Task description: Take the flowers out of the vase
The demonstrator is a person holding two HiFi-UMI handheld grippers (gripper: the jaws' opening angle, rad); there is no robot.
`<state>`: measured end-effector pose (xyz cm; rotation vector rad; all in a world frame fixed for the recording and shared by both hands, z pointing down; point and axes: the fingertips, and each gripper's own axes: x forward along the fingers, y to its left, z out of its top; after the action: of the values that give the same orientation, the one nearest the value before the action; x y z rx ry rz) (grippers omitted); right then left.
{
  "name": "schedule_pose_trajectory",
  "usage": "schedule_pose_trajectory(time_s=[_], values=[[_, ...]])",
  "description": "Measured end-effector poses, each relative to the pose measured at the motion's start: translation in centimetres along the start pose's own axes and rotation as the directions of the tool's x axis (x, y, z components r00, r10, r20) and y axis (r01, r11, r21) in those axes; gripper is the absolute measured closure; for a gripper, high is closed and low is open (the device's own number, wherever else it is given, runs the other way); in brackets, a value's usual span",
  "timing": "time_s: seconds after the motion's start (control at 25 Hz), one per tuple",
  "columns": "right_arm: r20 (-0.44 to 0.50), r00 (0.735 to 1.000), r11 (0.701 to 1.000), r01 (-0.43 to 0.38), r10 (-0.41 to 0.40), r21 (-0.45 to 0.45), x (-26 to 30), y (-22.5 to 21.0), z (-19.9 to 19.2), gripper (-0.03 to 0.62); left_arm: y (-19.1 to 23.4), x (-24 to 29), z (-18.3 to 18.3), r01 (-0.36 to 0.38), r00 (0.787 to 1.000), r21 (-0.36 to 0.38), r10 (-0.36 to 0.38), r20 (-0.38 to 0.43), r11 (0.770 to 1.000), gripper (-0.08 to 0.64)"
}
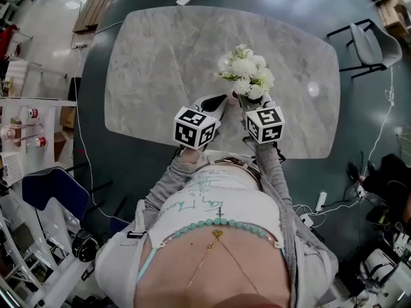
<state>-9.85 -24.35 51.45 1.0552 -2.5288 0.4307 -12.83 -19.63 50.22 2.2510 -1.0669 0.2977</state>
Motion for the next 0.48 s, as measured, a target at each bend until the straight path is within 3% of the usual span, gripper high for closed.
schedule_pose_trajectory(time_s=[0.48], values=[[0.031,0.999,0.999,-0.039,0.039,-0.017,-0.41,0.4,1.05,0.557,0.05,-0.13,-0.02,-0.023,1.0,-0.019,0.023,0.02,1.0,0.56]])
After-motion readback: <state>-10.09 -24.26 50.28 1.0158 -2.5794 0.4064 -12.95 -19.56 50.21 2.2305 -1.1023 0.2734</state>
